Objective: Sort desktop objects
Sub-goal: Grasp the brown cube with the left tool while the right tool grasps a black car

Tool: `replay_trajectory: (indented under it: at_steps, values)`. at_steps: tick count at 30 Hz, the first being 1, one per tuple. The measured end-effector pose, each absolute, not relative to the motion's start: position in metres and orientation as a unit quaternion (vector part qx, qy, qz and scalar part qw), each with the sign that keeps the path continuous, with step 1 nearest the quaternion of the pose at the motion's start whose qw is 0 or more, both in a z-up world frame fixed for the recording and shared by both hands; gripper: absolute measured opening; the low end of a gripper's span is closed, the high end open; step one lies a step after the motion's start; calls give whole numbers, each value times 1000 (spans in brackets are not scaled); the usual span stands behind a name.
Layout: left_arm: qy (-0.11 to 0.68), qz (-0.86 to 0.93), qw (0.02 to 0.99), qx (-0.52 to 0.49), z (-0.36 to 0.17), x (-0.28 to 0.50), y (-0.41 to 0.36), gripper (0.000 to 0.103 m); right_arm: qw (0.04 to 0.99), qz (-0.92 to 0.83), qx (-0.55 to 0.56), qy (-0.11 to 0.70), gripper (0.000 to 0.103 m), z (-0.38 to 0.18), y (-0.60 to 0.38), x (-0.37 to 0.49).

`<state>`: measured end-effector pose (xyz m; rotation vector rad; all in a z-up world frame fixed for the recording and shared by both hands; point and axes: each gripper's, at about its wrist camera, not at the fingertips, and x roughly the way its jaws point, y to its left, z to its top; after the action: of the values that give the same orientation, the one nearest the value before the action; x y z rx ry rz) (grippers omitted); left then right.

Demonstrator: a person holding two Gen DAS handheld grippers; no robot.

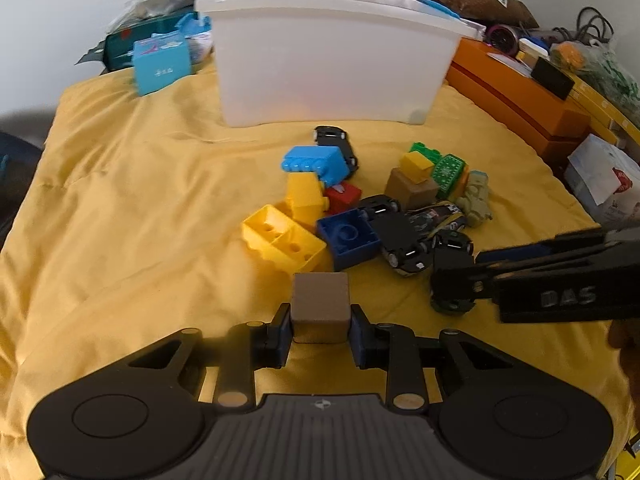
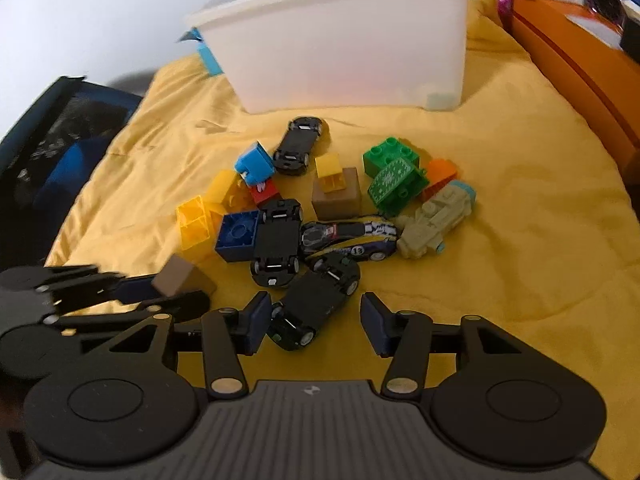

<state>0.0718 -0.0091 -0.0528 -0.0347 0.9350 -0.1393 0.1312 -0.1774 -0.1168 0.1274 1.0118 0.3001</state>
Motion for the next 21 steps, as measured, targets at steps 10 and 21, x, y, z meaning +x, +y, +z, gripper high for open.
replay_trajectory:
  at_steps: [10, 21]
  values:
    - [450, -65, 890, -32, -49, 70, -3, 32, 871, 132, 20, 473, 33, -120, -165, 127]
    - [414, -65, 907, -51, -19, 77, 3, 32, 887, 141, 51, 436, 33, -88, -205, 113]
